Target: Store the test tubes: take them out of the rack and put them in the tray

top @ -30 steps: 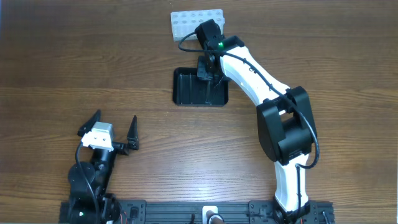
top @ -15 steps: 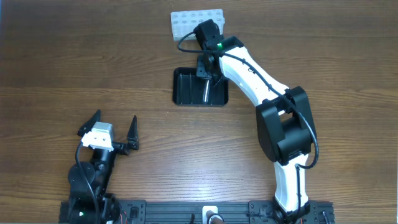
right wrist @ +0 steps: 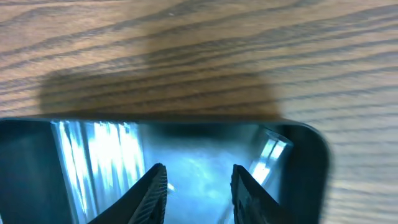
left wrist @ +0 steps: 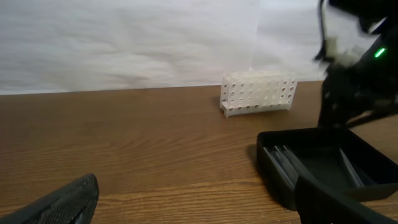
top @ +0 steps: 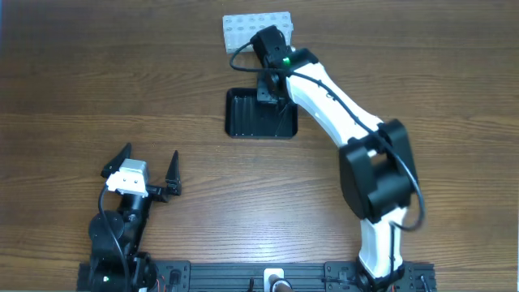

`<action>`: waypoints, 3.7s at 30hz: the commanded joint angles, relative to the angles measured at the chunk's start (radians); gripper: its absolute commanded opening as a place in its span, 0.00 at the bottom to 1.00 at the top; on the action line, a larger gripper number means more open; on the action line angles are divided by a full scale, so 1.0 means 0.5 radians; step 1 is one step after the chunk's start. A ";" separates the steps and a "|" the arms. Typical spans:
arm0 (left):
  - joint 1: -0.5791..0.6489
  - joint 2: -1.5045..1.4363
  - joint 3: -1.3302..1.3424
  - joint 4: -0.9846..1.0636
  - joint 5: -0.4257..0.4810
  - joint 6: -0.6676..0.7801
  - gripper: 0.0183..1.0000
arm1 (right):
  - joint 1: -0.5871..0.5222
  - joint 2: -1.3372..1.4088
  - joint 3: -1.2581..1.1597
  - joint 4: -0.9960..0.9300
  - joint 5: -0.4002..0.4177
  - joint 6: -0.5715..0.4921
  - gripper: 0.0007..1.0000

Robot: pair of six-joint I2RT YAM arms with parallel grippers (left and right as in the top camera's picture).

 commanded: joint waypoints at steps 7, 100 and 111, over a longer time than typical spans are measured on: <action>0.011 -0.018 -0.011 -0.002 0.025 0.029 1.00 | -0.150 -1.304 -0.783 0.743 0.379 -0.544 0.58; 0.011 -0.018 -0.011 -0.003 0.025 0.029 1.00 | -1.172 -4.144 -3.351 1.569 0.192 -1.137 0.99; 0.011 -0.018 -0.011 -0.002 0.025 0.029 1.00 | -1.172 -4.144 -3.351 1.569 0.192 -1.137 0.99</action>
